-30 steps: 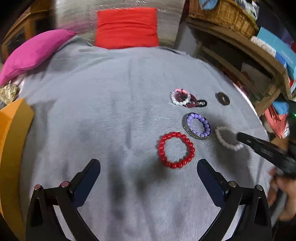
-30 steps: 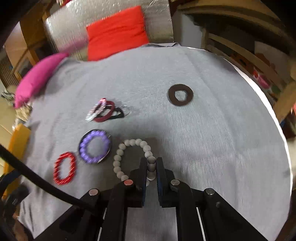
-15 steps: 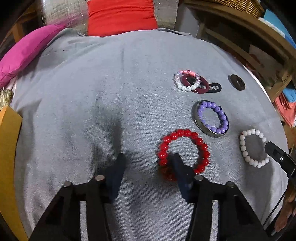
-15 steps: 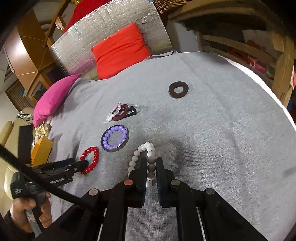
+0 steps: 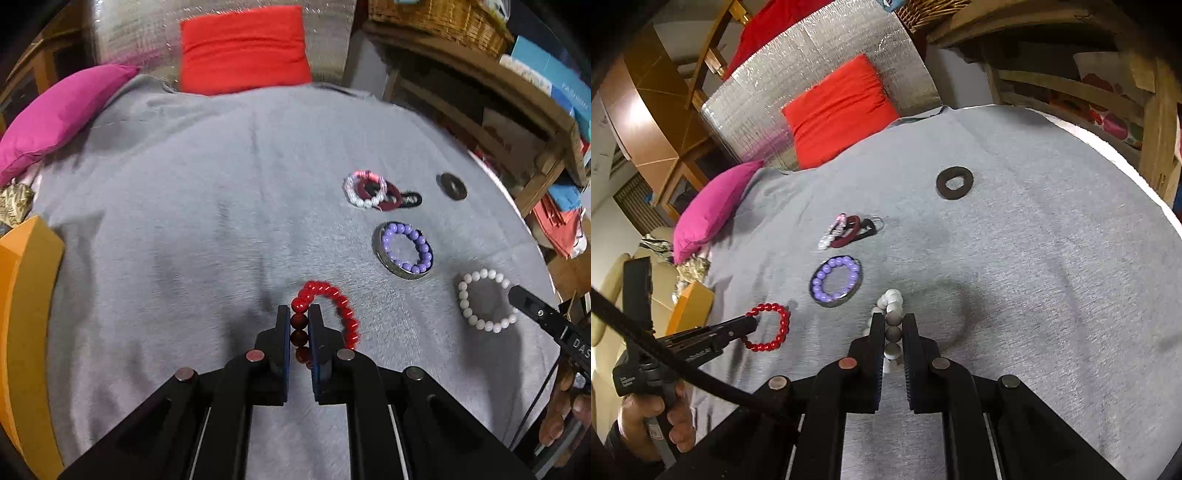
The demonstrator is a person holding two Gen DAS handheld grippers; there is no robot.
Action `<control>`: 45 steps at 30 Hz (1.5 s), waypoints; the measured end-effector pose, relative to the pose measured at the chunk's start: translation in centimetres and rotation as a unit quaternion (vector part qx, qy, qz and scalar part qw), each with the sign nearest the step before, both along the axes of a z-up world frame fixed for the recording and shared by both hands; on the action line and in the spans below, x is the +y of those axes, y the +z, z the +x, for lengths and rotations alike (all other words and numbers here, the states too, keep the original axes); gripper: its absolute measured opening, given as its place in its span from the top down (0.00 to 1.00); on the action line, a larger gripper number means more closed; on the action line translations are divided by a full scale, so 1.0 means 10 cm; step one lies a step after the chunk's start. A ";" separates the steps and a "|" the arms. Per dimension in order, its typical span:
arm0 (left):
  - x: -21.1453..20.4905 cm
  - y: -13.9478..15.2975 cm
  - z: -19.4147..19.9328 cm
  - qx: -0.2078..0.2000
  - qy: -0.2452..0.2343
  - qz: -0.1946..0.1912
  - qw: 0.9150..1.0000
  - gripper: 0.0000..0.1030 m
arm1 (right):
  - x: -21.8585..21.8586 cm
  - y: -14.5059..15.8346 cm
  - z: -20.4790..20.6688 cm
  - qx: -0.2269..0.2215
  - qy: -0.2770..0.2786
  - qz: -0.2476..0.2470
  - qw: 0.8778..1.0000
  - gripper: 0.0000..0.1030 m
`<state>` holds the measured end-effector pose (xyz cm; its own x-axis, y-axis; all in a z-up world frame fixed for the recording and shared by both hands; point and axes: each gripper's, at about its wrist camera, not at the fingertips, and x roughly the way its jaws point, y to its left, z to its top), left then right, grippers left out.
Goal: Organize jewelry
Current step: 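Carry both bracelets into the orange box and open both tools to release them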
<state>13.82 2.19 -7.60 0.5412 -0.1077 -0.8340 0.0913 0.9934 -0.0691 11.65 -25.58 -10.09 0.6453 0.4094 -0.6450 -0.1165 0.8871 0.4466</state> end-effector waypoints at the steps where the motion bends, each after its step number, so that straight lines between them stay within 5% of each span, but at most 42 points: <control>1: 0.05 0.04 -0.06 -0.006 0.003 -0.003 1.000 0.91 | 0.00 0.00 -0.02 0.001 0.002 0.007 1.000 0.90; 14: 0.62 0.28 -0.75 -0.047 0.061 -0.025 0.997 0.91 | 0.26 0.36 -0.36 -0.017 0.035 0.014 0.999 0.90; 27: 1.35 0.58 -1.24 -0.089 0.147 -0.031 0.985 0.91 | 1.13 0.73 -0.50 -0.037 0.113 -0.015 0.993 0.90; 35: 1.97 0.68 -1.55 -0.106 0.226 -0.029 0.968 0.91 | 1.85 0.80 -0.45 -0.040 0.179 -0.022 0.983 0.90; 45: 2.71 0.56 -1.83 -0.096 0.324 -0.016 0.941 0.91 | 3.36 1.10 -0.31 -0.063 0.293 -0.012 0.954 0.90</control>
